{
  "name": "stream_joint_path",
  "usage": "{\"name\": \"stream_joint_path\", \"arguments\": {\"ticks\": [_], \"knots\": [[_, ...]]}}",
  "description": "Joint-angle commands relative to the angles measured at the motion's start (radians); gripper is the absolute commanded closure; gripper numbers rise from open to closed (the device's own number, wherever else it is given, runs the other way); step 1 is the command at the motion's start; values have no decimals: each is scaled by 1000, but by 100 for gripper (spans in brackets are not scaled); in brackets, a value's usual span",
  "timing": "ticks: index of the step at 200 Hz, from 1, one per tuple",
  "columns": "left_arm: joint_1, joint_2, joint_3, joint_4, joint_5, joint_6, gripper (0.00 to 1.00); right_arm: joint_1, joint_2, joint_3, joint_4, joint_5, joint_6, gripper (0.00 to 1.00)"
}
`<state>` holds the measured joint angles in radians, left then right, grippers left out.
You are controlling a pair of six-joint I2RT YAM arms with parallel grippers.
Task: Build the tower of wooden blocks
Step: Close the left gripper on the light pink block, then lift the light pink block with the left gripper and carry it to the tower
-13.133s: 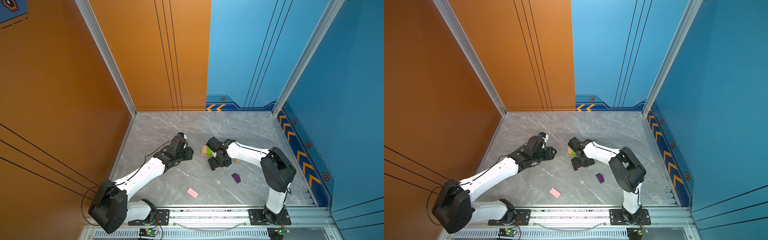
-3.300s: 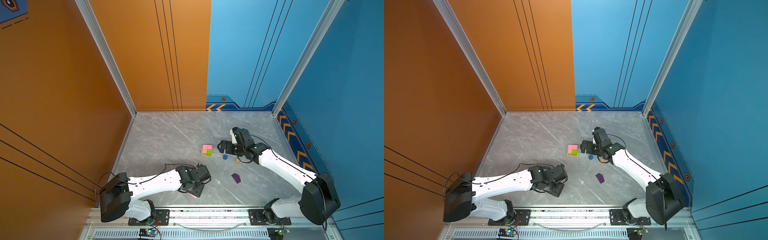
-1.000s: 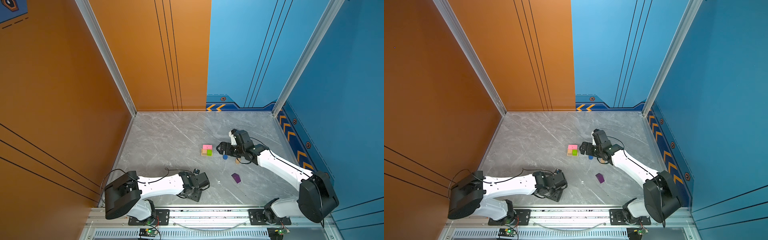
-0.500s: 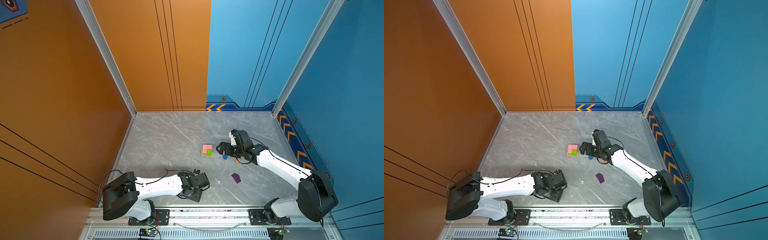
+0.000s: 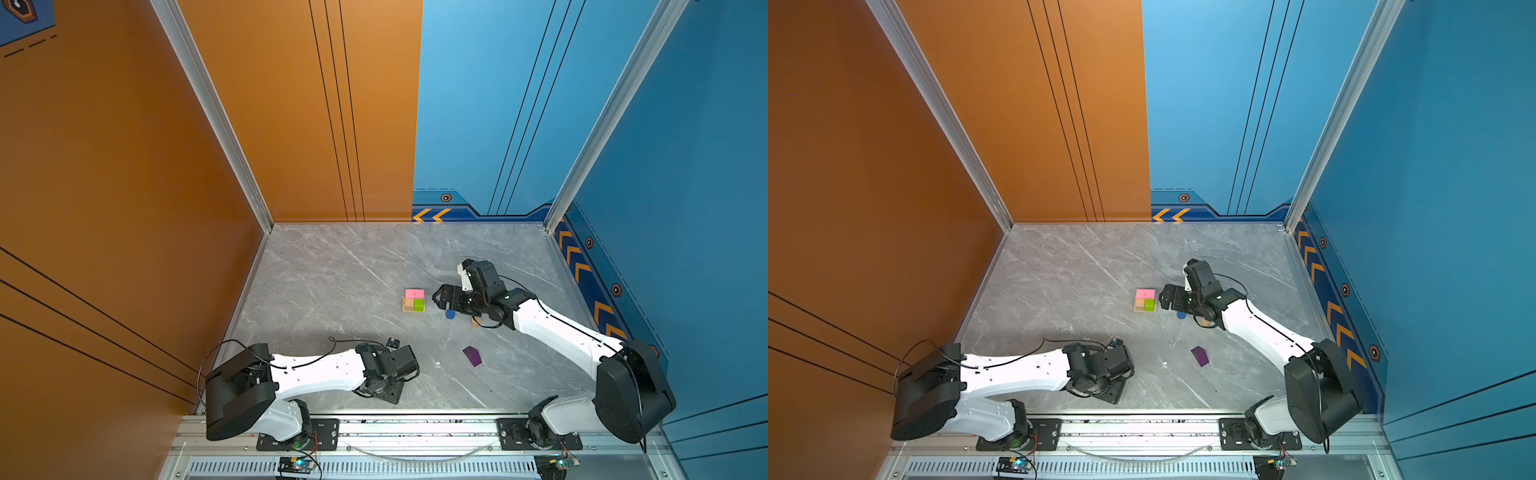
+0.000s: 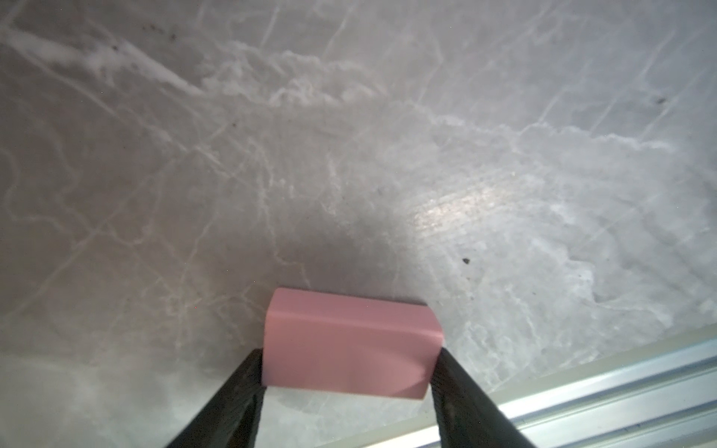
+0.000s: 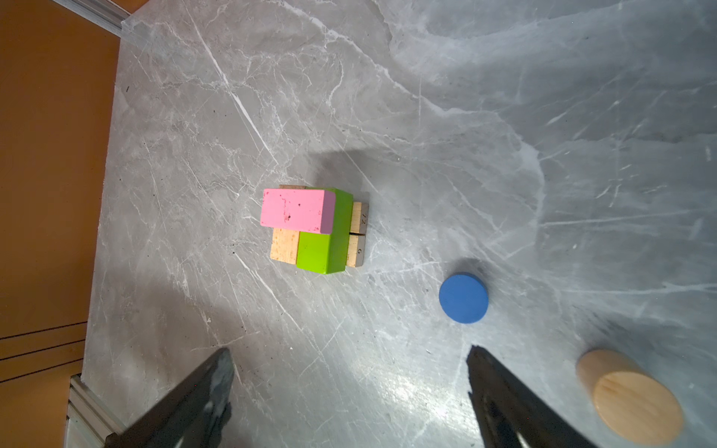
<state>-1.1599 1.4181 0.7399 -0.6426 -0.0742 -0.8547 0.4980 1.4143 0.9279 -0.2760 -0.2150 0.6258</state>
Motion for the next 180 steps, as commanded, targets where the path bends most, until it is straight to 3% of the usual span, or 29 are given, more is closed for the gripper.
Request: {"name": "stream_joint_path", "arguments": {"ticks": [1, 52, 91, 180], "knots": [[-13, 19, 6, -9, 15, -6, 31, -3, 6, -11, 0, -12, 7, 5], [-11, 31, 14, -9, 14, -4, 32, -3, 5, -11, -2, -9, 5, 5], [-7, 18, 39, -47, -13, -12, 40, -4, 6, -9, -5, -8, 5, 5], [132, 25, 341, -182, -127, 38, 40, -32, 4, -12, -23, -11, -6, 5]]}}
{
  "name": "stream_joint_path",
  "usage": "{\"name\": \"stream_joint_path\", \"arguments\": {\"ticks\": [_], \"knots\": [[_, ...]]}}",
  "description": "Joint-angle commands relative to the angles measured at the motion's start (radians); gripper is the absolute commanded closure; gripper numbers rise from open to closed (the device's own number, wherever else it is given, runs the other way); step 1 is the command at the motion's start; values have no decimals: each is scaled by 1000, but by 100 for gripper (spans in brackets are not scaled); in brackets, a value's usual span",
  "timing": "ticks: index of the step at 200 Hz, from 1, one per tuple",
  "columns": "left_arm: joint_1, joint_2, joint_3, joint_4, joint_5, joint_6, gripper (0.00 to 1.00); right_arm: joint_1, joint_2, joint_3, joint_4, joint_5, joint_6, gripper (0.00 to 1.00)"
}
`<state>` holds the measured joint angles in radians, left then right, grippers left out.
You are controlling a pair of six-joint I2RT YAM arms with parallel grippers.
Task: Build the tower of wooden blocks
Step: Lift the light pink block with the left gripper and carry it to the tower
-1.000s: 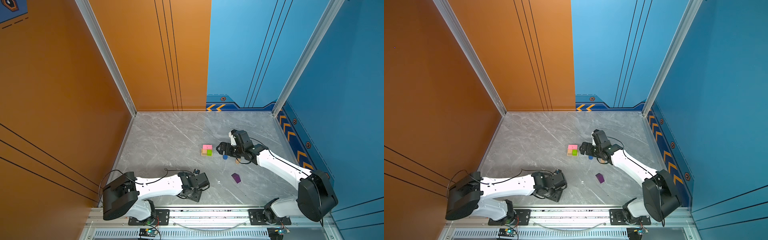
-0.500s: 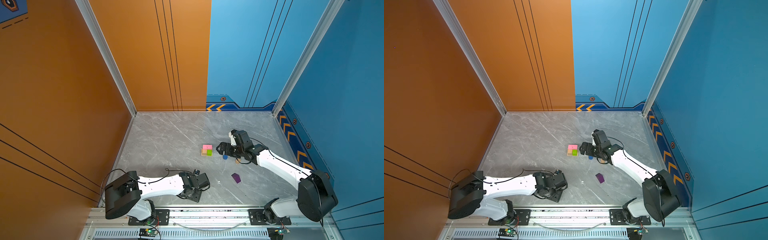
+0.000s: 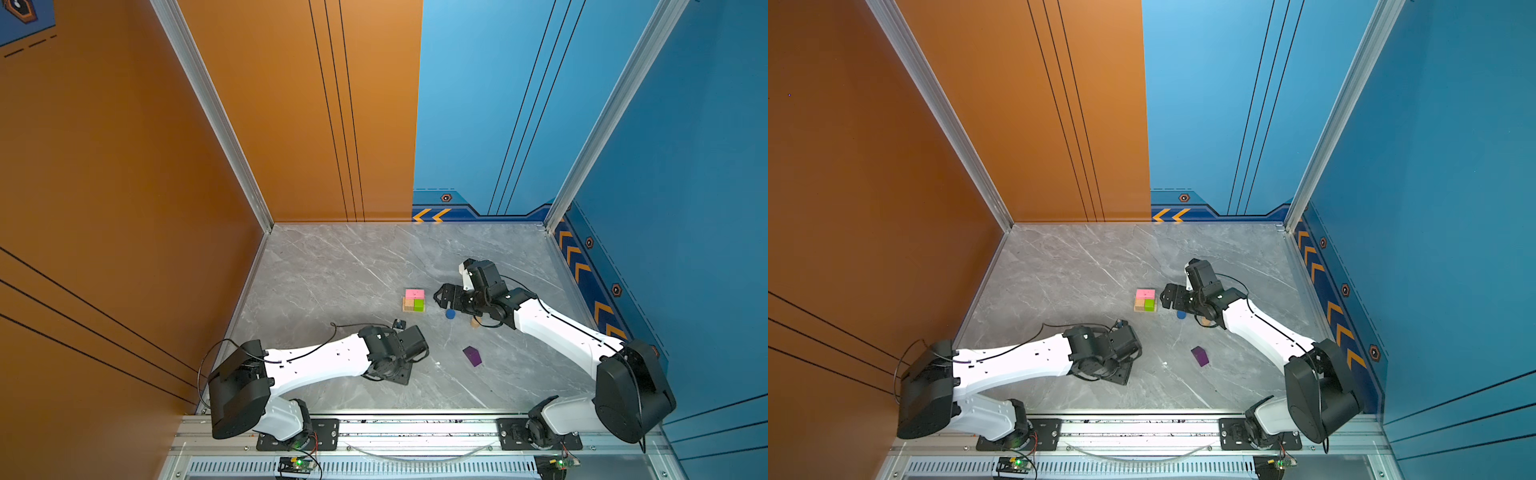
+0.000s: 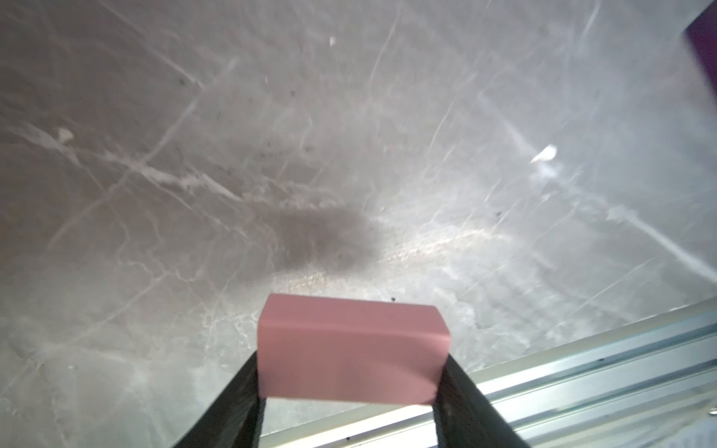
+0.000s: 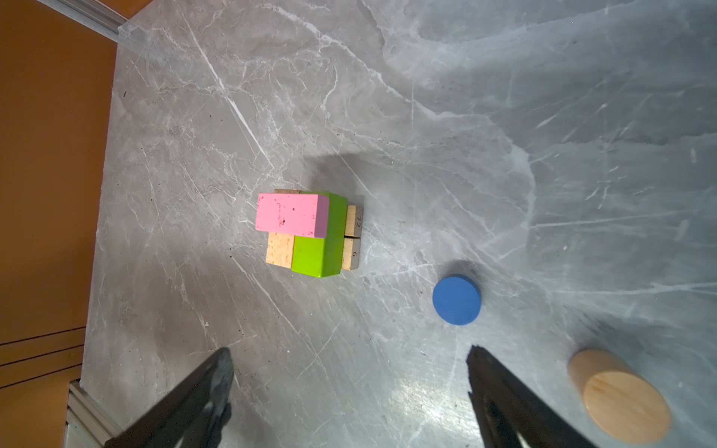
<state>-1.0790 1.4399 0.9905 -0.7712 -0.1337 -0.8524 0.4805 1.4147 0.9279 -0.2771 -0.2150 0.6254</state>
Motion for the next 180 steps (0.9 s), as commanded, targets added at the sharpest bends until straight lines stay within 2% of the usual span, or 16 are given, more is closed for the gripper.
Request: {"name": "stream_joint_path", "arguments": {"ticks": [1, 45, 90, 149, 180], "knots": [[53, 4, 94, -54, -70, 38, 40, -14, 3, -12, -22, -11, -5, 5], [158, 112, 254, -51, -66, 103, 40, -41, -5, -11, -34, -14, -16, 5], [215, 260, 398, -53, -21, 163, 40, -78, -25, -27, -33, -22, -21, 5], [259, 407, 528, -57, 5, 164, 40, -127, -34, -48, -22, -49, -24, 5], [266, 463, 580, -81, -21, 151, 40, -145, -30, -53, -17, -68, -28, 5]]}}
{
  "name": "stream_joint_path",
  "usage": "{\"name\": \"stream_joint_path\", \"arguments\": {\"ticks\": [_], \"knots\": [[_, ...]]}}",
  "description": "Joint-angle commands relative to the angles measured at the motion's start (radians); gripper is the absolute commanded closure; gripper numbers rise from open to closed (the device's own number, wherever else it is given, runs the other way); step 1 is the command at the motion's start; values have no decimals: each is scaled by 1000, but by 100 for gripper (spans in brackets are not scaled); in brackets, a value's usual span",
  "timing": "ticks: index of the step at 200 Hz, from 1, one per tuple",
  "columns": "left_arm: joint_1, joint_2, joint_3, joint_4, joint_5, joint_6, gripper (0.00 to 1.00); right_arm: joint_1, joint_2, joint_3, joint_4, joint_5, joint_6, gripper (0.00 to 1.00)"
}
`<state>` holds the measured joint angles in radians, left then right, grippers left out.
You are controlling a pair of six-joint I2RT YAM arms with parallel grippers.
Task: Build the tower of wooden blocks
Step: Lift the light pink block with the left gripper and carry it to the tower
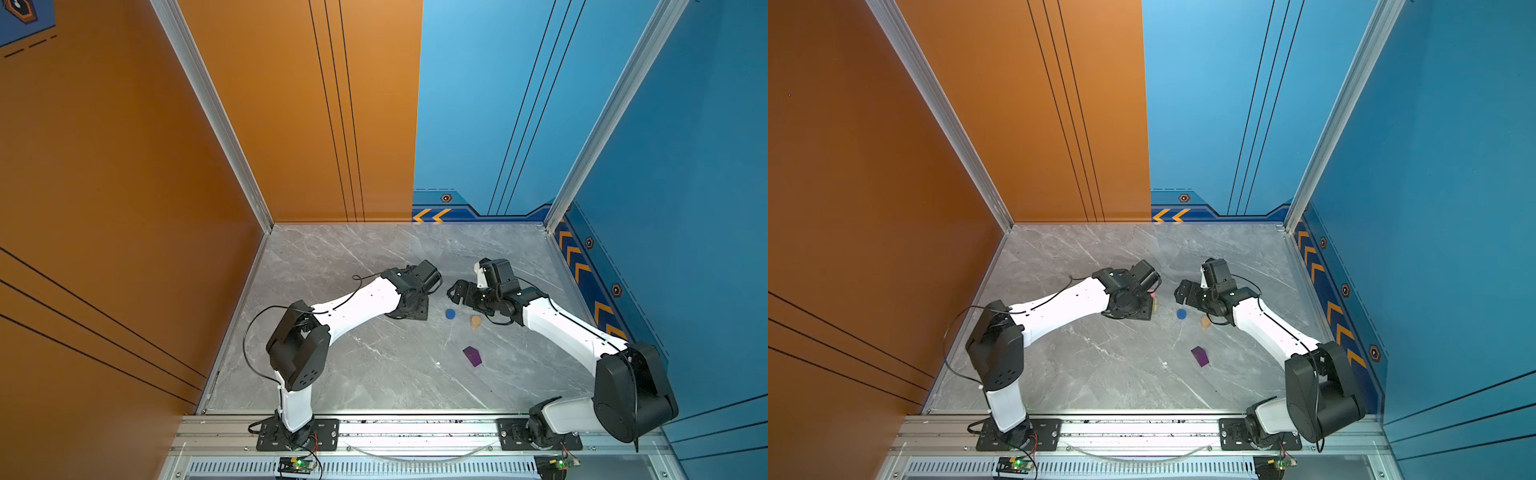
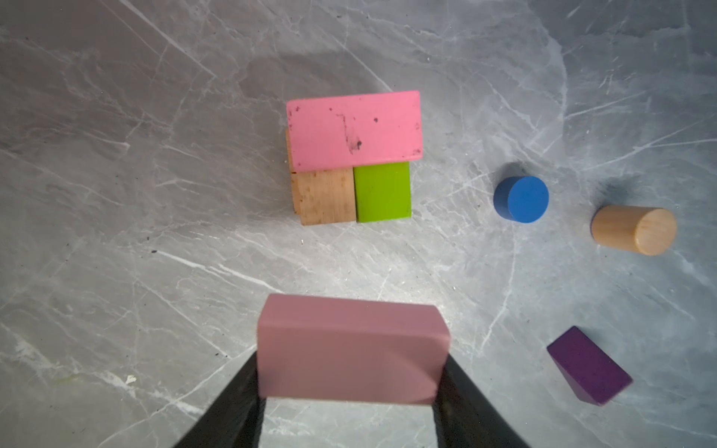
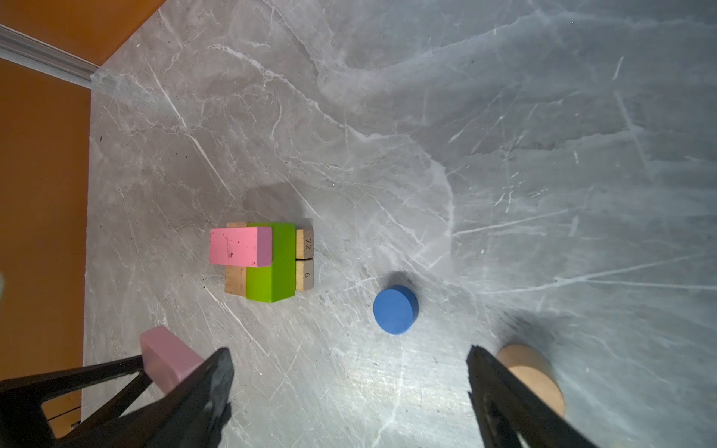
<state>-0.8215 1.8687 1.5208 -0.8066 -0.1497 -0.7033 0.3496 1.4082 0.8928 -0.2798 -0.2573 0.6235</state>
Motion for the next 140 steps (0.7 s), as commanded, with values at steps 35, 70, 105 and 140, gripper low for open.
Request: {"name": "stream_joint_path", "arguments": {"ticks": [35, 70, 105, 140], "knots": [[20, 80, 84, -48, 0, -10, 40, -35, -22, -24, -9, -41, -28, 5], [33, 114, 108, -54, 2, -19, 40, -49, -17, -29, -3, -54, -31, 5], [43, 145, 140, -63, 2, -28, 40, -63, -12, -32, -1, -66, -33, 5], [47, 163, 161, -62, 7, -32, 40, -72, -13, -37, 2, -73, -33, 5]]}}
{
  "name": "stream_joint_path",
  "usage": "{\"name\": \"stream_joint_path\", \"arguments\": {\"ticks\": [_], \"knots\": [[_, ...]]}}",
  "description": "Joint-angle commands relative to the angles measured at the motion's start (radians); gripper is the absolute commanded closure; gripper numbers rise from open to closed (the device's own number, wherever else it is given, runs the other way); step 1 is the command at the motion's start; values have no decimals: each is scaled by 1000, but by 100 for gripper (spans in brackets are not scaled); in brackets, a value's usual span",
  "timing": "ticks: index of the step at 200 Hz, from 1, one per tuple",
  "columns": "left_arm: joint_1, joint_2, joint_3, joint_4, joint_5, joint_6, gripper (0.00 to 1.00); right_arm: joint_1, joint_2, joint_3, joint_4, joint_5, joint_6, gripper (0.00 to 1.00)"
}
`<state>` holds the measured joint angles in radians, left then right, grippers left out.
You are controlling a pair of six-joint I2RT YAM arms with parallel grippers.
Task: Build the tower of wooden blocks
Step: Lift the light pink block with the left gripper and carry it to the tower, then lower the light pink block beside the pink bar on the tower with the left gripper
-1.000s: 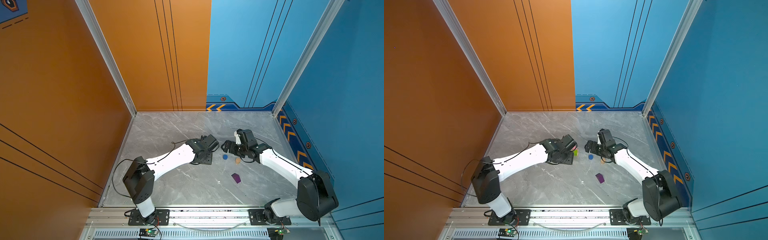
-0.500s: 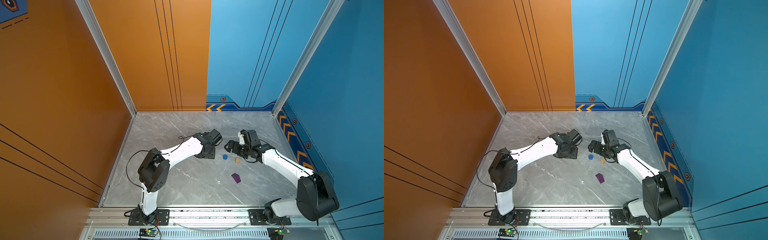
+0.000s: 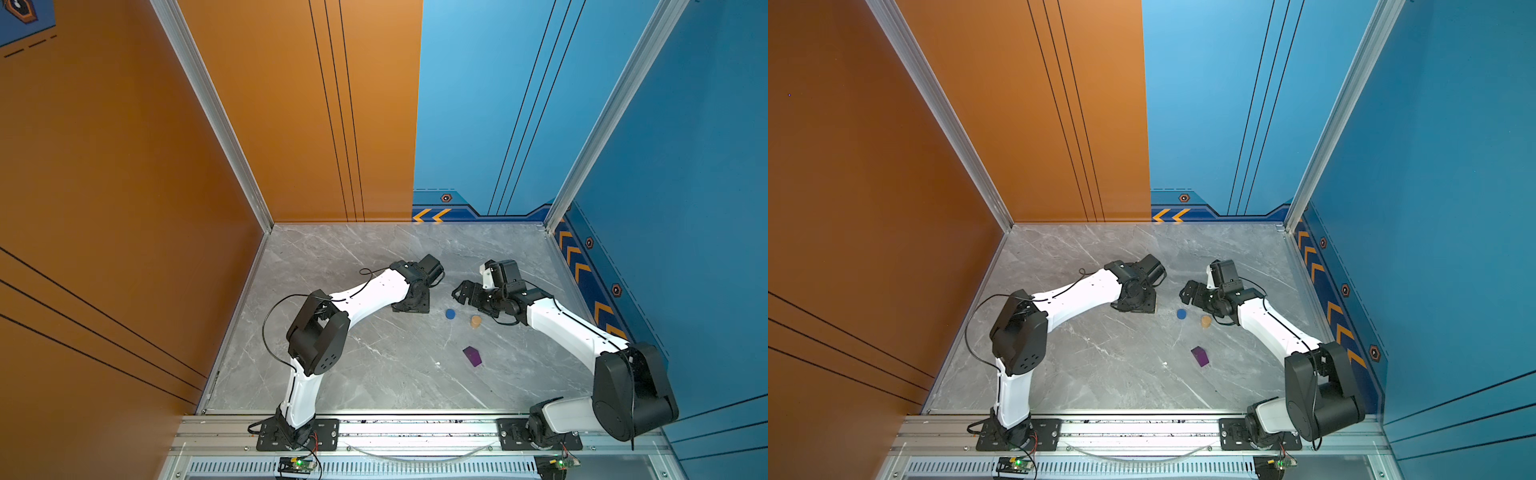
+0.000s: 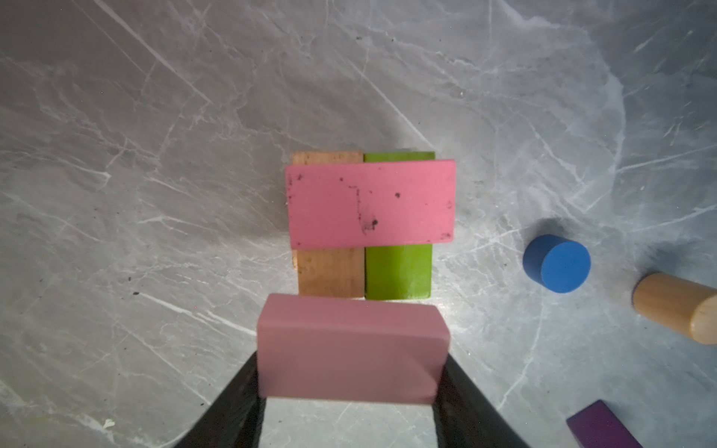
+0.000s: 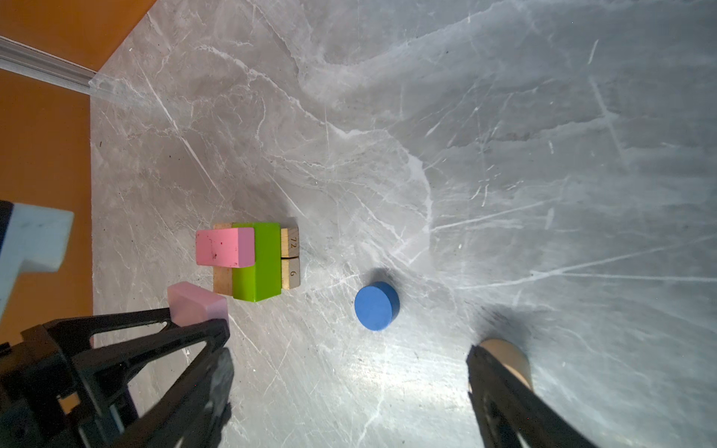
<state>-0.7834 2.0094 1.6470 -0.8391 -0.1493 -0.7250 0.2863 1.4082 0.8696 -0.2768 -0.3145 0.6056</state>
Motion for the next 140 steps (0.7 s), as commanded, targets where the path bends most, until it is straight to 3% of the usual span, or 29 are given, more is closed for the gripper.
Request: {"name": "stream_joint_path", "arguments": {"ticks": [1, 140], "knots": [[9, 23, 35, -30, 7, -10, 40, -10, -12, -14, -1, -15, -15, 5], [19, 74, 65, -30, 27, -28, 39, -28, 14, -14, 10, -32, -15, 5]]}}
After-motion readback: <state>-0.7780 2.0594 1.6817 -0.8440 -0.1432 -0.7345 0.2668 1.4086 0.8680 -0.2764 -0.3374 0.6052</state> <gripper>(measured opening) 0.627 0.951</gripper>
